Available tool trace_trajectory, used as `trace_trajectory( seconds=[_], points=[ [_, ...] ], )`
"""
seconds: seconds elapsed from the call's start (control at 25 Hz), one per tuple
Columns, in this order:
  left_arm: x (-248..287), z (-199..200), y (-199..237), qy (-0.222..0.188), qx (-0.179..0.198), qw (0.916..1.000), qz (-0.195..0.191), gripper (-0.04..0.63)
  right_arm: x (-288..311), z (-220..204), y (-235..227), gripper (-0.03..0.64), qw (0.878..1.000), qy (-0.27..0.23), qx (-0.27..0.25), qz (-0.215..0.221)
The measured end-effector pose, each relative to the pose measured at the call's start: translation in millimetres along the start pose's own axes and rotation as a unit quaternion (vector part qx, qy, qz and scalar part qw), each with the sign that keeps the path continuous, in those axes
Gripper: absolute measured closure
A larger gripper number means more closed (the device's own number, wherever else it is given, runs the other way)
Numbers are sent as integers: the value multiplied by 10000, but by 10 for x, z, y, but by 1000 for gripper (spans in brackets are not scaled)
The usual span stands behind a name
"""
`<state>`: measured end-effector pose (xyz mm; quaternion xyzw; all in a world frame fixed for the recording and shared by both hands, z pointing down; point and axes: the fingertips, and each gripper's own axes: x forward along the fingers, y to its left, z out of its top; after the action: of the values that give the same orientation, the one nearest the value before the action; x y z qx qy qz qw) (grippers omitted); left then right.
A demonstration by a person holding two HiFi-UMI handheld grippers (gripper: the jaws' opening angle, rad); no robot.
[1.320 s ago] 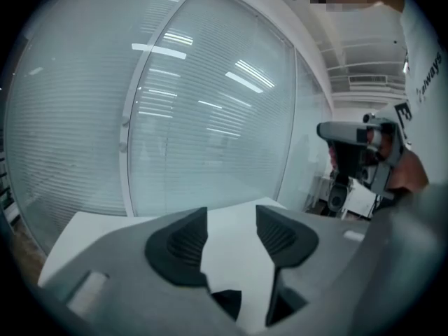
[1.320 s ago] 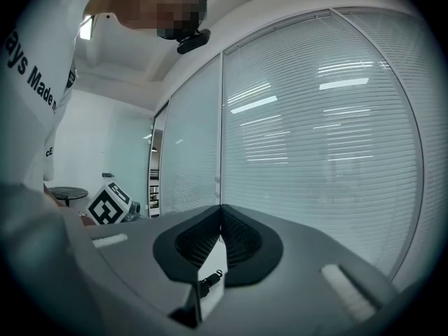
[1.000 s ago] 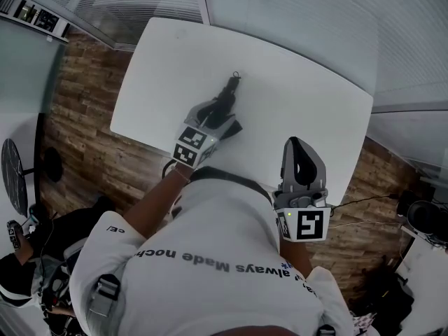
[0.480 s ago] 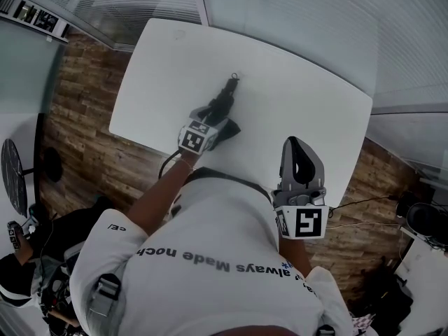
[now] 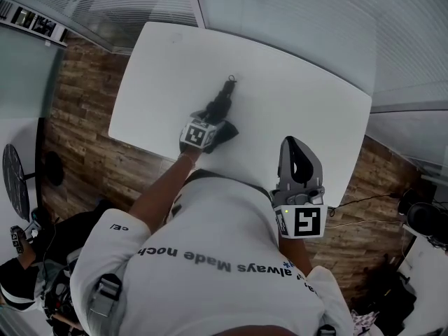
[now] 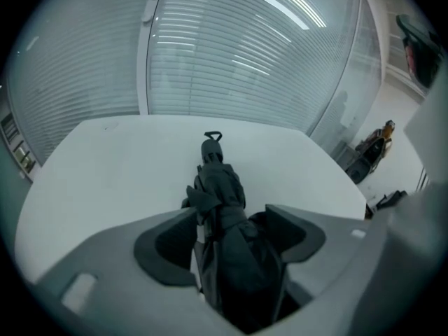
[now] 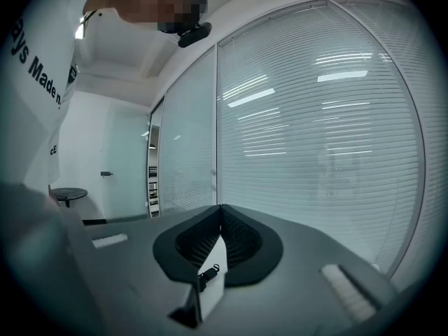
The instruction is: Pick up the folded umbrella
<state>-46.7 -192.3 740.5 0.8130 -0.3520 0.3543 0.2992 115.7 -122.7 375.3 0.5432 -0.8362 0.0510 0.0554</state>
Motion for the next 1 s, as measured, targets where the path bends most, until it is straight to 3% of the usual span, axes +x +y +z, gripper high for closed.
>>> trace_trajectory(
  seconds=[0.56, 1.0],
  points=[
    [254, -218, 3, 500, -371, 9980, -62, 281, -37, -27, -51, 615, 10000, 33, 10, -54],
    [325, -239, 46, 438, -619, 9967, -292, 338, 25, -75, -44, 615, 9999, 60, 57, -65]
  ],
)
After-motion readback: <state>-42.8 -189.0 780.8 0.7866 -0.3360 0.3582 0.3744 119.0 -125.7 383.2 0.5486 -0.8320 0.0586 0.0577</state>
